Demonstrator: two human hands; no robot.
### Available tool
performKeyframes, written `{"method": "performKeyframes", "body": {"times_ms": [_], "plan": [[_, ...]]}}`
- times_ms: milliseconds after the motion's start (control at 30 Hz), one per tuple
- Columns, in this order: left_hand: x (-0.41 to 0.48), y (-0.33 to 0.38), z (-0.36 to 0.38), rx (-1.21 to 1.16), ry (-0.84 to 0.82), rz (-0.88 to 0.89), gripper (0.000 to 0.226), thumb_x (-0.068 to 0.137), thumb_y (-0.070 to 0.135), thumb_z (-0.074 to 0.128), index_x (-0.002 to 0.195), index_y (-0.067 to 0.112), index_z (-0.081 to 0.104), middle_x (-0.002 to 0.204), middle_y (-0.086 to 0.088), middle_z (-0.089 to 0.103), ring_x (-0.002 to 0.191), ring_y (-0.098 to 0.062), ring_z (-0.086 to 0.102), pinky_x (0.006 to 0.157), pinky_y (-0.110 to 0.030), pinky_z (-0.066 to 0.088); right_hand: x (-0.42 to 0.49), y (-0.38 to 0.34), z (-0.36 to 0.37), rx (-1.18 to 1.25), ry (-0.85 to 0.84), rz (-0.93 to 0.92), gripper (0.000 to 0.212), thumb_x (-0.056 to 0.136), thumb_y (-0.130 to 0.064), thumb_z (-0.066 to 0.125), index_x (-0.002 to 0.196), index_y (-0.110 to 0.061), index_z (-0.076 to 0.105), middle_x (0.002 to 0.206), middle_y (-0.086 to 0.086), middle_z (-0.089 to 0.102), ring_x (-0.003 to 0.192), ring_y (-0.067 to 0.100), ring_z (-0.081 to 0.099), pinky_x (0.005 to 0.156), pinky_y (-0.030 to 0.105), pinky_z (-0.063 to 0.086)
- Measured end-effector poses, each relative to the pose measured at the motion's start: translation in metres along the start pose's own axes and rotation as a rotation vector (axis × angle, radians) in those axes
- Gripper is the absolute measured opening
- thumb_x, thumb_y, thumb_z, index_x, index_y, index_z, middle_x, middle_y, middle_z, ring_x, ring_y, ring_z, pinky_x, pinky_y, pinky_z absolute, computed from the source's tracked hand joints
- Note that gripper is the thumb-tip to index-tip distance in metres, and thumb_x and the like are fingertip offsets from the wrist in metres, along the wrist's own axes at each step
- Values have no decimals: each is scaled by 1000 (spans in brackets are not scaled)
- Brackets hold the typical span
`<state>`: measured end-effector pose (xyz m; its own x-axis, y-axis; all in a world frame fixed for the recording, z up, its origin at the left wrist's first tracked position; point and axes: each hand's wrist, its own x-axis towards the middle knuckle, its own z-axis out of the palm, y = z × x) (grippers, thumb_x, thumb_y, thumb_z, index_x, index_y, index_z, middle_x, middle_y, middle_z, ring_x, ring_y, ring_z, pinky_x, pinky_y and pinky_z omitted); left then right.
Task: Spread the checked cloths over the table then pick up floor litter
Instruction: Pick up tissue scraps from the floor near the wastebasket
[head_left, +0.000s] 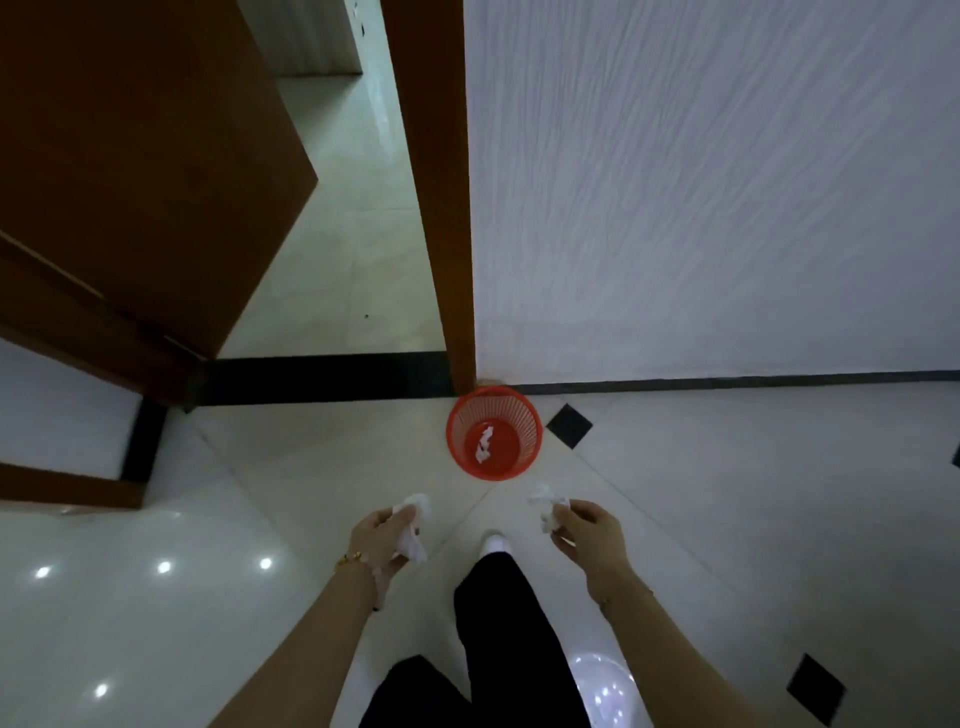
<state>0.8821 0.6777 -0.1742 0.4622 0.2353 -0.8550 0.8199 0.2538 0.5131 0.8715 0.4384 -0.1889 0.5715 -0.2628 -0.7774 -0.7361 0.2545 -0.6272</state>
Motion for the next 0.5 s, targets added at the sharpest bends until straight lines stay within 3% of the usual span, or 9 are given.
{"method": "performKeyframes", "body": {"times_ms": [100,233,300,367,500], "plan": [[54,17,32,33,21,-56,14,89,8,61,77,9,52,79,-11,58,71,-22,56,60,-33,49,56,-5,20,66,51,111,15,87,-3,61,98,6,63,93,23,66,84,29,63,80,35,54],[136,28,73,94,43,-70,13,88,11,63,77,10,55,80,-10,60,70,-21,58,70,-34,48,130,8,40,100,93,203,17,88,-3,60,101,7,63,92,24,66,82,29,62,73,32,53],[176,27,88,140,23,-86,10,88,12,63,91,4,57,80,-10,61,71,-21,58,75,-38,49,163,16,50,108,116,227,19,88,-2,60,104,9,62,91,24,65,78,28,61,68,29,52],[210,25,98,198,15,-111,23,88,12,62,108,0,57,81,-13,62,70,-21,58,73,-37,50,190,25,59,113,134,249,21,88,-2,60,105,9,61,91,24,64,76,27,60,67,29,51],[258,28,109,308,6,-139,38,90,15,60,121,-5,54,102,-18,62,73,-22,60,73,-37,52,225,33,77,125,111,267,23,86,-4,63,107,6,61,93,23,63,82,27,59,71,28,52]]}}
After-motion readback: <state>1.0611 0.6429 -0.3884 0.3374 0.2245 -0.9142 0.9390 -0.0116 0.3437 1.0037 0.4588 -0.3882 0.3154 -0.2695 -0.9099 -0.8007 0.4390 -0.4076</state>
